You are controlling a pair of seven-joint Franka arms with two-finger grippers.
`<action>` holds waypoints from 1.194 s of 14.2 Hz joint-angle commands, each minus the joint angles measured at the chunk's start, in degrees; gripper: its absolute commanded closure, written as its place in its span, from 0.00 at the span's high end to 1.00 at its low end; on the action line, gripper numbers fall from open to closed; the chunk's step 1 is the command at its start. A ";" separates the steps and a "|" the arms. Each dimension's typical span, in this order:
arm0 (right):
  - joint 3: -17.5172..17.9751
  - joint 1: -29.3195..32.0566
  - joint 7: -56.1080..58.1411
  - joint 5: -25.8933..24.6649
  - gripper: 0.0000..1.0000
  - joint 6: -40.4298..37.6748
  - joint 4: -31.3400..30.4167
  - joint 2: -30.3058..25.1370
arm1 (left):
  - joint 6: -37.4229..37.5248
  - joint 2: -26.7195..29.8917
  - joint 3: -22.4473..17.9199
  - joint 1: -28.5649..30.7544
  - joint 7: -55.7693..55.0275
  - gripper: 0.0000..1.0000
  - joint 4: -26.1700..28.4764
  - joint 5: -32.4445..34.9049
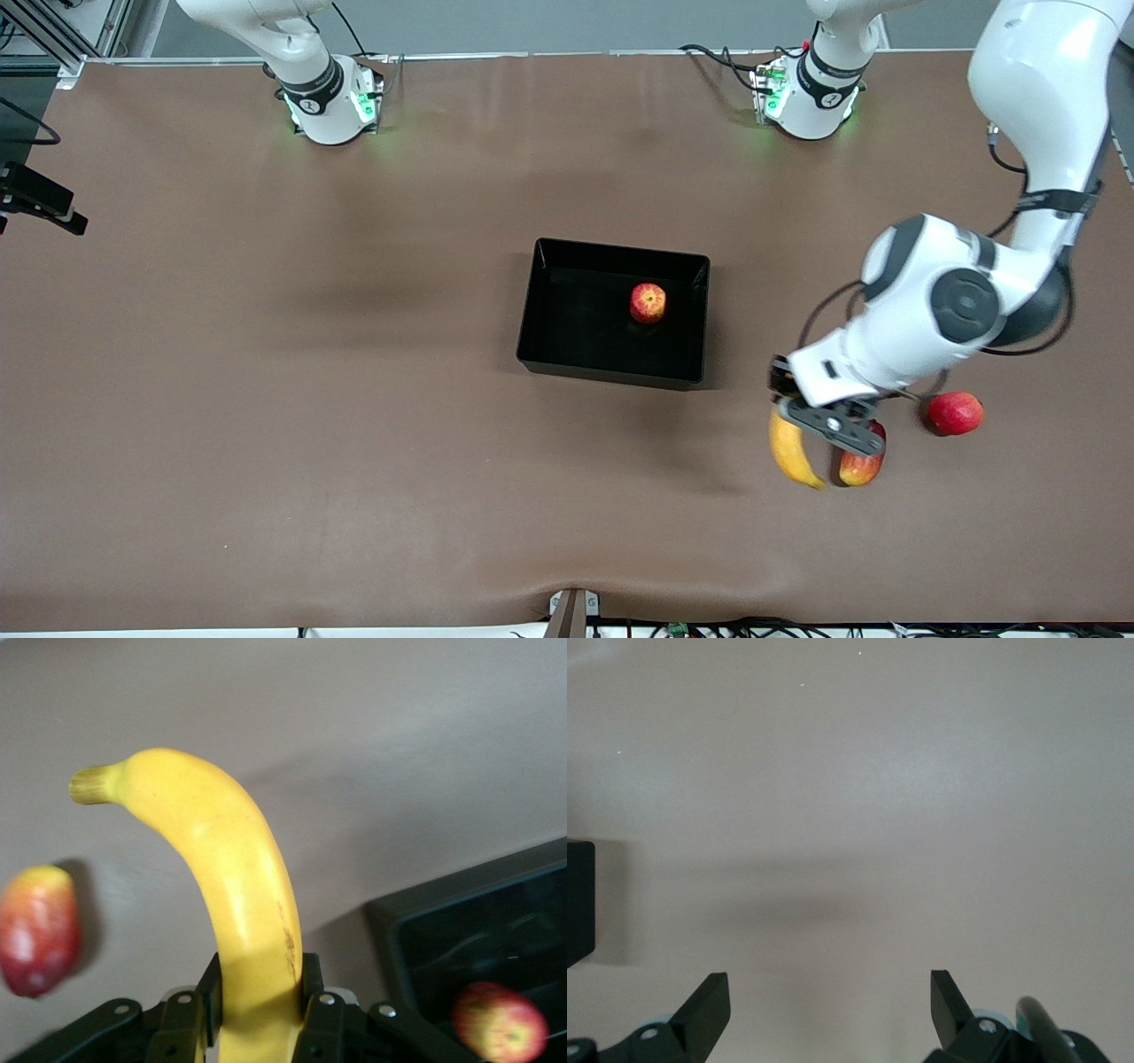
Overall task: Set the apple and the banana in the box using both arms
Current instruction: 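Carry the banana over the box and lower it inside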
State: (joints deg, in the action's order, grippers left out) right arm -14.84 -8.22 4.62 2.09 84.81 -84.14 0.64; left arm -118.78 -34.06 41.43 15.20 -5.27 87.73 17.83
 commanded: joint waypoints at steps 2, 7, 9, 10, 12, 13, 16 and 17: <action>0.69 1.19 0.30 0.72 1.00 -0.17 0.91 0.59 | 0.04 2.41 0.93 -5.25 -14.12 0.00 3.76 1.85; 0.69 0.75 0.21 0.73 1.00 -0.17 0.99 0.59 | -0.05 0.66 0.85 -18.43 -35.83 0.00 4.12 10.64; 0.69 0.66 0.12 0.81 1.00 -0.26 0.99 0.59 | -0.05 -0.65 0.58 -23.00 -40.67 0.00 4.11 13.44; 0.69 0.75 0.12 0.81 1.00 -0.17 0.99 0.59 | -0.14 -1.36 0.50 -24.59 -43.65 0.00 4.11 14.85; 0.69 0.58 0.12 1.16 1.00 -0.26 0.99 0.59 | -0.66 -3.46 0.49 -26.18 -45.44 0.00 3.76 17.14; 0.69 0.58 0.12 1.34 1.00 -0.26 0.99 0.59 | -1.27 -4.52 0.49 -27.06 -45.61 0.00 3.68 17.32; 0.69 1.01 0.12 2.57 1.00 -0.78 0.99 0.59 | -4.43 -6.37 -0.64 -30.75 -47.46 0.00 3.85 18.54; 0.69 1.10 0.12 2.57 1.00 -0.70 0.99 0.59 | -5.84 -7.16 -1.26 -31.45 -47.55 0.00 3.94 20.64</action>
State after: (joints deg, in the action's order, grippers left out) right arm -14.60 -8.23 4.63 3.36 84.71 -84.14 0.80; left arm -122.60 -40.11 41.43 -14.21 -51.09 92.26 35.01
